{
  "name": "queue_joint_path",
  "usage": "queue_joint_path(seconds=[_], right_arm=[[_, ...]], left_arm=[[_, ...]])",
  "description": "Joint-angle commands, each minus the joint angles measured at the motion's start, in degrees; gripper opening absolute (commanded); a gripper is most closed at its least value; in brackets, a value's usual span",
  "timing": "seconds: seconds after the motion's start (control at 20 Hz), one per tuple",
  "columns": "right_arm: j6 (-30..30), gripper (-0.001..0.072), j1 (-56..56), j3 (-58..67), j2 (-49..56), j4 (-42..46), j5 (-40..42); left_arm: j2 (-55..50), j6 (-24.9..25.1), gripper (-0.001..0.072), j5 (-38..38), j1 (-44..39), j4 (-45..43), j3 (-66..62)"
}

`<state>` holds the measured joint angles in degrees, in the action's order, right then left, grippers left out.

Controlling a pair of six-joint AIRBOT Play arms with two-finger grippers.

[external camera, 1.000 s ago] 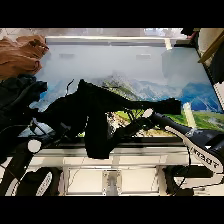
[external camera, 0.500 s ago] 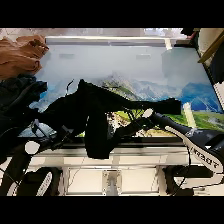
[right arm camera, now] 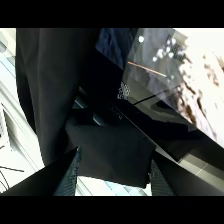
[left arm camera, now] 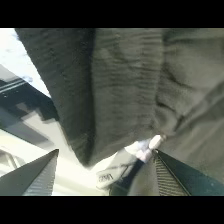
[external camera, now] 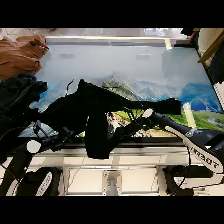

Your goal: Fold the clothes and pants, and hang the long-sleeved shirts on hangers.

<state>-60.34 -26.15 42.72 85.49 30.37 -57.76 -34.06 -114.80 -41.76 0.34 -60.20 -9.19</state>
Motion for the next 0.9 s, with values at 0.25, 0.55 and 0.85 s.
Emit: queue_joint_path(seconds=[0.25,0.55,0.85], right_arm=[[-0.13,0.0368,-0.07,0.07,0.02,-0.17,-0.37],[0.04,0.0370,0.11,0.07,0.00,3.30,-3.23],[-0.22,0.0393,0.07,1.42,0.26,8.07,-2.05]], left_arm=[[-4.52,2.82,0.0091,9.35,0.02,4.13,0.15],[-4.39,2.82,0.0027,9.70,0.02,4.13,0.15],[-4.39,2.82,0.0027,9.64,0.02,4.13,0.15]])
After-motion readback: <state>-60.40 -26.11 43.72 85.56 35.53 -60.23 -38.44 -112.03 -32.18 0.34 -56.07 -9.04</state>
